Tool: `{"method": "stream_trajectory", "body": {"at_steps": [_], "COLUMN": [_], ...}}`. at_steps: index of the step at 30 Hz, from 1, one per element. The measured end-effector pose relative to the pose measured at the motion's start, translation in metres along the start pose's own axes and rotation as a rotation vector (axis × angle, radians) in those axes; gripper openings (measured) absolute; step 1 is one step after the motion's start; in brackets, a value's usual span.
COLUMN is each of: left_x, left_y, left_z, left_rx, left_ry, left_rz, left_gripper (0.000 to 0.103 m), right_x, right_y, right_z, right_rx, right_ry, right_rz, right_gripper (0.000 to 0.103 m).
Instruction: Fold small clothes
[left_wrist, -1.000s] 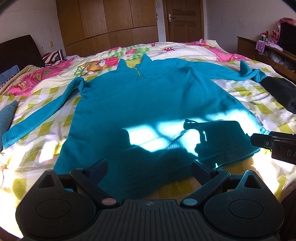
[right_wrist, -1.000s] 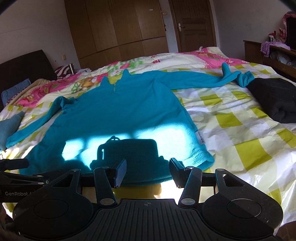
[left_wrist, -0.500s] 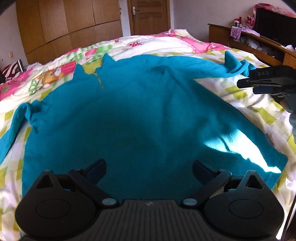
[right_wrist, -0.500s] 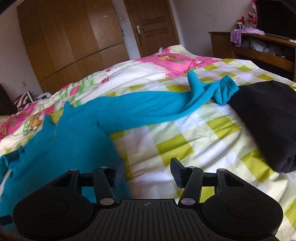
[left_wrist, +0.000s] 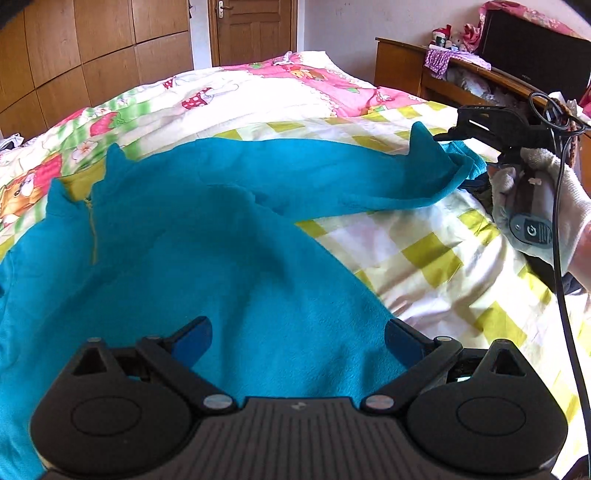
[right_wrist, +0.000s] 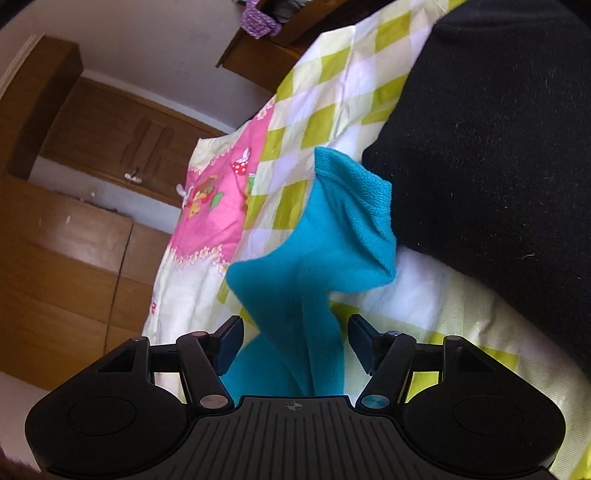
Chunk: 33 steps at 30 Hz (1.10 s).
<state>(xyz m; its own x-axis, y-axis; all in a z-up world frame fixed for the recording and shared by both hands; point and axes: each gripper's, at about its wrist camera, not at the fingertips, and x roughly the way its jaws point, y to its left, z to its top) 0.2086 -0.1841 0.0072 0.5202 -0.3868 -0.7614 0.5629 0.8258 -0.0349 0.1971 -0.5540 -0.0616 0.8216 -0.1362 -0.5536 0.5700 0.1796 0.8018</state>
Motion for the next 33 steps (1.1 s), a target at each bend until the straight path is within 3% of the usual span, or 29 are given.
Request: {"method": "stream_trajectory", "body": {"at_steps": [2, 5, 8, 11, 13, 16, 20, 23, 25, 27, 29, 31, 33], "left_x": [0.01, 0.024, 0.031, 0.031, 0.027, 0.015, -0.014, -0.041, -0.059, -0.071, -0.08, -0.088, -0.094], "left_y": [-0.006, -0.011, -0.014, -0.014, -0.008, 0.009, 0.049, 0.093, 0.127, 0.155, 0.177, 0.194, 0.203], "left_z": [0.004, 0.008, 0.008, 0.007, 0.006, 0.004, -0.008, -0.028, -0.048, -0.068, -0.086, -0.102, -0.113], "left_rx": [-0.002, -0.008, -0.029, -0.063, -0.099, -0.137, -0.178, -0.218, -0.259, -0.304, -0.354, -0.4, -0.427], "left_ry": [0.02, 0.068, 0.108, 0.127, 0.121, 0.103, 0.066, 0.049, 0.048, 0.058, 0.072, 0.076, 0.071], "left_rz": [0.008, 0.015, 0.021, 0.017, 0.002, -0.006, 0.033, 0.094, 0.148, 0.197, 0.225, 0.242, 0.256], "left_gripper": [0.103, 0.103, 0.103, 0.103, 0.103, 0.103, 0.103, 0.103, 0.103, 0.103, 0.103, 0.103, 0.103], "right_x": [0.01, 0.018, 0.022, 0.01, -0.003, -0.021, -0.02, -0.011, 0.001, 0.018, 0.026, 0.023, 0.015], "right_y": [-0.011, -0.017, -0.006, 0.033, 0.076, 0.151, 0.24, 0.278, 0.277, 0.256, 0.227, 0.206, 0.198], "right_z": [0.007, 0.017, 0.034, 0.04, 0.035, 0.002, -0.093, -0.212, -0.296, -0.372, -0.435, -0.47, -0.485], "right_rx": [0.103, 0.172, 0.147, -0.017, -0.2, -0.501, -0.825, -1.173, -1.392, -1.584, -1.799, -1.906, -1.918], "right_ry": [-0.006, -0.034, -0.032, -0.079, -0.136, -0.196, -0.127, 0.019, 0.161, 0.308, 0.363, 0.411, 0.451], "right_rz": [0.01, 0.009, 0.002, 0.001, 0.011, 0.084, 0.248, 0.355, 0.406, 0.398, 0.372, 0.357, 0.335], "right_gripper": [0.058, 0.022, 0.011, 0.01, 0.01, 0.009, 0.009, 0.009, 0.012, 0.013, 0.012, 0.013, 0.018]}}
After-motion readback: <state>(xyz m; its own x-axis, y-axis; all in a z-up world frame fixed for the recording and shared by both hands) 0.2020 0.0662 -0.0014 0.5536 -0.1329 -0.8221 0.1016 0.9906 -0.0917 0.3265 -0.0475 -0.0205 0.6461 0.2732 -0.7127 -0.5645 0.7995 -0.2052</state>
